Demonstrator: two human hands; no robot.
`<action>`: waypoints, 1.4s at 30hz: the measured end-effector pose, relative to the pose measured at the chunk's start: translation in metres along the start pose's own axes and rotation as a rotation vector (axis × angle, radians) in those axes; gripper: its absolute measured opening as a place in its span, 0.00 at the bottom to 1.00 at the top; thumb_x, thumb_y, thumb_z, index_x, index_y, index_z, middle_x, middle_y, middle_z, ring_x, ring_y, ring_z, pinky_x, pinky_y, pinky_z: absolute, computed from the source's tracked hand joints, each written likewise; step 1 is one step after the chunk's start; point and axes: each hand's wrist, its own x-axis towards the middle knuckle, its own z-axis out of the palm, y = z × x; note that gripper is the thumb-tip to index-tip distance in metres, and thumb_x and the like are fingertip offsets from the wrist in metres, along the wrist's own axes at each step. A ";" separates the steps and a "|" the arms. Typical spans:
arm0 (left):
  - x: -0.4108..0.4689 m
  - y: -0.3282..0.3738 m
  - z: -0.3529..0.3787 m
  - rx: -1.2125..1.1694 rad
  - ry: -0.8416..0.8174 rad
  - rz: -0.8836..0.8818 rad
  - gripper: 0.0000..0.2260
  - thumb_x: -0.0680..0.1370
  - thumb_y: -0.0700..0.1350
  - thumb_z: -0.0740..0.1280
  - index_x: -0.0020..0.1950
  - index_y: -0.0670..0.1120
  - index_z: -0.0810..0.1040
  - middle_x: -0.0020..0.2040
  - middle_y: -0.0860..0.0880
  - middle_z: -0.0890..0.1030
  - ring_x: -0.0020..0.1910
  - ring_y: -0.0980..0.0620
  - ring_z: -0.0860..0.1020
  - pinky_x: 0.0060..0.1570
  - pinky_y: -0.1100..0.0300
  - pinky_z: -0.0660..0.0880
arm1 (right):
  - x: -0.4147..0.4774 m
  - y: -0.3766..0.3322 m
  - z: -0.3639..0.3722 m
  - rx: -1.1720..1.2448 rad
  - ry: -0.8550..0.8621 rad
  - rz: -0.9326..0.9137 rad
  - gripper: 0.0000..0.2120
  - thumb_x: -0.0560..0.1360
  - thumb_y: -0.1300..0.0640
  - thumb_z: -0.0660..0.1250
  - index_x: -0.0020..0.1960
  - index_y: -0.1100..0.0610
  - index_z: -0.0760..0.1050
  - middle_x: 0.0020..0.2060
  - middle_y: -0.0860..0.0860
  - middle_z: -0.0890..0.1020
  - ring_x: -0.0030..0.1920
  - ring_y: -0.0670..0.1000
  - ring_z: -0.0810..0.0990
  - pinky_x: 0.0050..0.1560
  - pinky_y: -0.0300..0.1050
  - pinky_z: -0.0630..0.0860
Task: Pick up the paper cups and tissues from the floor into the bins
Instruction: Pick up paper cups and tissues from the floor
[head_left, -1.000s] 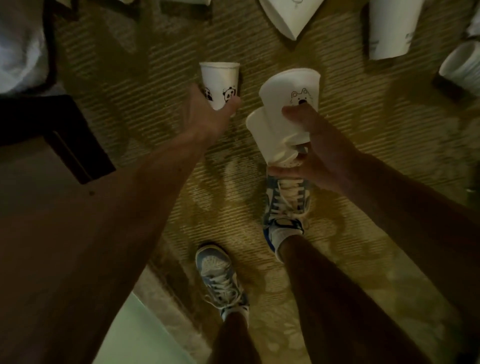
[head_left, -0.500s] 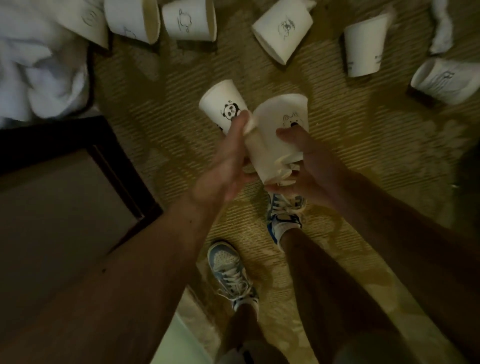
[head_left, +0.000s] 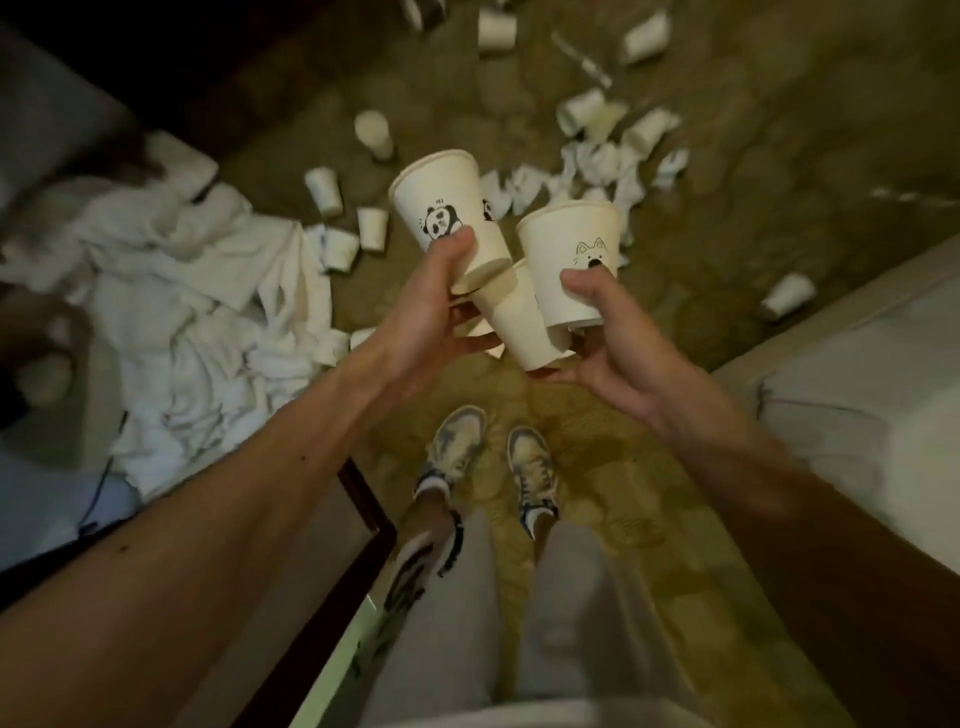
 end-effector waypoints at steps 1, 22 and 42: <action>-0.018 0.023 0.005 0.014 -0.038 0.019 0.24 0.75 0.63 0.58 0.64 0.49 0.74 0.58 0.46 0.82 0.58 0.48 0.80 0.51 0.48 0.79 | -0.022 -0.016 0.011 0.007 0.003 -0.024 0.18 0.67 0.49 0.69 0.56 0.52 0.77 0.47 0.52 0.84 0.53 0.56 0.81 0.55 0.66 0.75; -0.315 0.267 0.231 0.609 -1.099 0.428 0.25 0.69 0.62 0.66 0.62 0.52 0.78 0.59 0.47 0.83 0.57 0.48 0.82 0.49 0.52 0.81 | -0.437 -0.100 0.068 0.452 0.507 -0.996 0.35 0.63 0.46 0.75 0.68 0.52 0.72 0.60 0.55 0.81 0.63 0.59 0.77 0.61 0.64 0.75; -0.670 -0.048 0.489 0.842 -1.894 0.430 0.24 0.67 0.65 0.70 0.61 0.59 0.80 0.60 0.53 0.82 0.60 0.52 0.80 0.53 0.51 0.80 | -0.808 0.212 -0.070 0.682 1.220 -1.426 0.24 0.62 0.43 0.76 0.58 0.44 0.79 0.57 0.50 0.83 0.57 0.54 0.82 0.51 0.62 0.81</action>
